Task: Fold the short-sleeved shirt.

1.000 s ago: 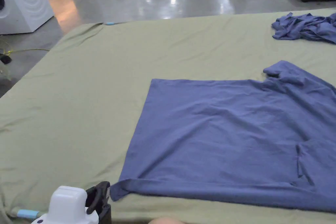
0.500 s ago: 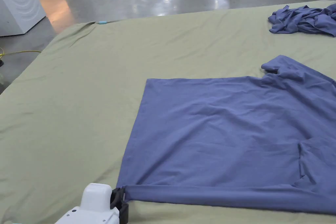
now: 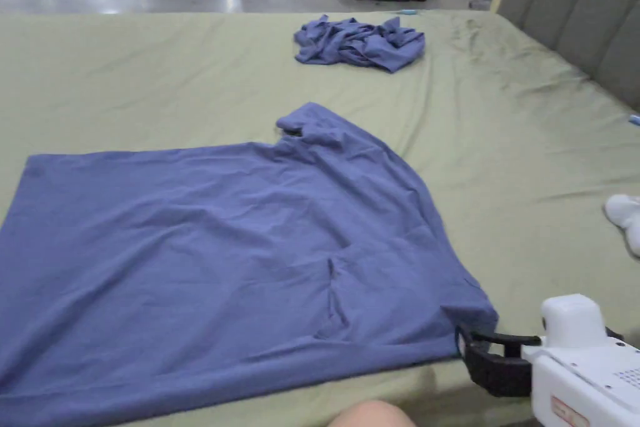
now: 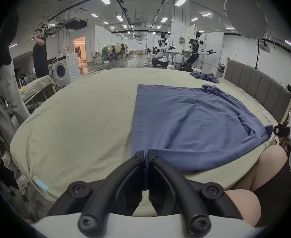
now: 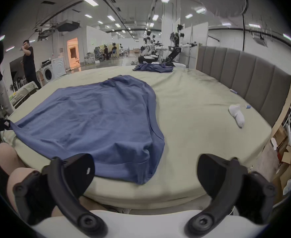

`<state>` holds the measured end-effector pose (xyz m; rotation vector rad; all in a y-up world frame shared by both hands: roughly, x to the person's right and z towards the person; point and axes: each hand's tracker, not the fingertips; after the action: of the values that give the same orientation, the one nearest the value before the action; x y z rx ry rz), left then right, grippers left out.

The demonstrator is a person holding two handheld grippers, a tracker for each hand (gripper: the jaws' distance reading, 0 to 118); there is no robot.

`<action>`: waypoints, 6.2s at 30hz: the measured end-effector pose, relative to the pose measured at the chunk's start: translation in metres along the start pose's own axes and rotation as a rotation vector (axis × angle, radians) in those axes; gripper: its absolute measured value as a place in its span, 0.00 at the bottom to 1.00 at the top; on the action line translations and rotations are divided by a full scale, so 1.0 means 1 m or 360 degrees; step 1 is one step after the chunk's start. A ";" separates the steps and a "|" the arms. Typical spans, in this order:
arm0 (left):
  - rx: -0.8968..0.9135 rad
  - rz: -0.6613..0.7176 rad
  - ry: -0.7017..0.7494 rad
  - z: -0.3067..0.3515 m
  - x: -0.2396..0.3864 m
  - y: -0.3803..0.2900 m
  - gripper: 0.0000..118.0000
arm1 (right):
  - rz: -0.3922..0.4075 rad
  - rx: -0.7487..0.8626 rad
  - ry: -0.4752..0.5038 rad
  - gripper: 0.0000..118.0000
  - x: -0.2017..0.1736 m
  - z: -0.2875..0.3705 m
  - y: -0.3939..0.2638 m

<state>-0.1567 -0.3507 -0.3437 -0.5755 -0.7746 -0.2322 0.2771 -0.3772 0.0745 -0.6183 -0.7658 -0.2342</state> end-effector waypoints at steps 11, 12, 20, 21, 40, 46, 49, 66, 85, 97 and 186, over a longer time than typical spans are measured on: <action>-0.0066 -0.0042 0.0000 0.005 0.021 0.015 0.02 | 0.0103 -0.0046 0.0070 0.06 -0.018 -0.001 0.007; -0.0066 -0.0043 -0.0001 0.007 0.022 0.019 0.02 | 0.0115 -0.0033 0.0066 0.06 -0.018 0.002 0.009; -0.0172 -0.0145 -0.0087 -0.024 0.012 0.101 0.02 | -0.0077 -0.0206 0.0131 0.06 0.001 0.001 0.083; -0.0193 -0.0151 -0.0097 -0.035 0.004 0.110 0.02 | -0.0065 -0.0225 0.0142 0.06 0.003 -0.006 0.094; -0.0695 -0.0176 -0.0008 -0.265 -0.027 0.174 0.71 | -0.0067 -0.0563 -0.0282 0.92 0.019 -0.192 0.175; -0.0235 -0.0070 -0.0004 -0.157 -0.047 0.185 1.00 | -0.0157 -0.0081 -0.0320 0.95 0.053 -0.092 0.186; -0.0033 -0.0009 -0.0040 -0.084 -0.036 0.162 1.00 | -0.0106 0.0082 -0.0187 0.75 0.041 -0.035 0.167; -0.0457 0.0006 0.0050 -0.169 -0.010 0.072 1.00 | 0.0224 -0.0079 -0.0004 0.04 -0.058 -0.008 0.073; -0.0299 -0.0141 -0.0018 -0.138 0.023 0.086 0.03 | -0.0014 -0.0089 0.0035 1.00 0.002 -0.090 0.088; -0.0375 -0.0165 -0.0029 -0.129 0.033 0.089 0.03 | -0.0123 -0.0364 0.0158 0.11 0.000 -0.112 0.074; -0.0122 -0.0052 -0.0175 -0.084 0.001 0.187 0.01 | 0.0098 -0.0143 0.0236 0.05 0.006 -0.103 0.230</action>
<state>-0.0315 -0.2441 -0.4664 -0.6523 -0.8848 -0.2630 0.4357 -0.2552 -0.0784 -0.7004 -0.5951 -0.2558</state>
